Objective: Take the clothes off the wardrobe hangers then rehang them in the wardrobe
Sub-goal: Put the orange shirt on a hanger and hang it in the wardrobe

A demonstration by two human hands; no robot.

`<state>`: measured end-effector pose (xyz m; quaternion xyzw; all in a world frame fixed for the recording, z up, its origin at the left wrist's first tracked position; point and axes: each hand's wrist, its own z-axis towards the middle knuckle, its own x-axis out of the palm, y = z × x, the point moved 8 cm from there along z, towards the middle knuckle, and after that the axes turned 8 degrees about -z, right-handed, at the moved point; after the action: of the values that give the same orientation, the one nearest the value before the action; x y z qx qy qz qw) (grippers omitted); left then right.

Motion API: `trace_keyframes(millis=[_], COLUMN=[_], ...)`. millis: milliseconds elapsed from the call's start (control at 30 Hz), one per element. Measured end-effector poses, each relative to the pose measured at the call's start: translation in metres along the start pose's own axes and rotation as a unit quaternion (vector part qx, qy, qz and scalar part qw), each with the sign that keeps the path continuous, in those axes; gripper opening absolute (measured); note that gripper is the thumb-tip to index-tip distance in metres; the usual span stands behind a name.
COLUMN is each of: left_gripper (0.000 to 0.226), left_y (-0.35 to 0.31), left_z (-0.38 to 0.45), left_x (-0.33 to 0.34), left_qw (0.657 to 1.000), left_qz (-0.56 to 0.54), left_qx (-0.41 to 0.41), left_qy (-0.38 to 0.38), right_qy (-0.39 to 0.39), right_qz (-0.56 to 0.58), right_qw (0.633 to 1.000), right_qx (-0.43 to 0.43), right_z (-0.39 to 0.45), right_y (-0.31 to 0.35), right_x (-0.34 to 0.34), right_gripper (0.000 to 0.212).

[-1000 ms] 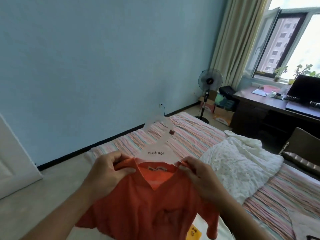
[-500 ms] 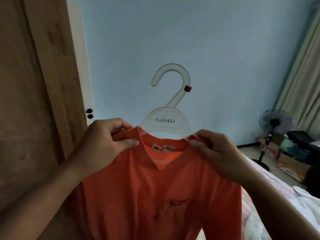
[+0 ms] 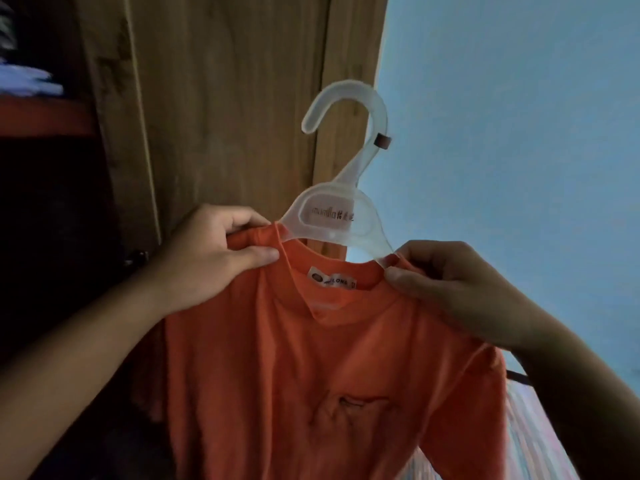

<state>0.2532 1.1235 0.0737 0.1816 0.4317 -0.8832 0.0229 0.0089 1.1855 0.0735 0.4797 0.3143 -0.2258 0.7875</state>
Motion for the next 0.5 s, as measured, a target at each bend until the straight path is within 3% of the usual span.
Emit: trace_keyframes(millis=[233, 500], left_gripper=[0.021, 0.032], left_y=[0.037, 0.079], left_z=[-0.037, -0.065], left_x=[-0.072, -0.166], left_qw=[0.993, 0.966], left_qz=[0.079, 0.235], left_qx=[-0.057, -0.063], left_qy=[-0.064, -0.086], right_qy=[0.088, 0.076], right_qz=[0.062, 0.073], right_qw=[0.993, 0.990], right_qx=[-0.052, -0.095], right_z=[0.056, 0.109], right_y=[0.016, 0.055], right_x=[0.081, 0.166], right_gripper=[0.027, 0.021])
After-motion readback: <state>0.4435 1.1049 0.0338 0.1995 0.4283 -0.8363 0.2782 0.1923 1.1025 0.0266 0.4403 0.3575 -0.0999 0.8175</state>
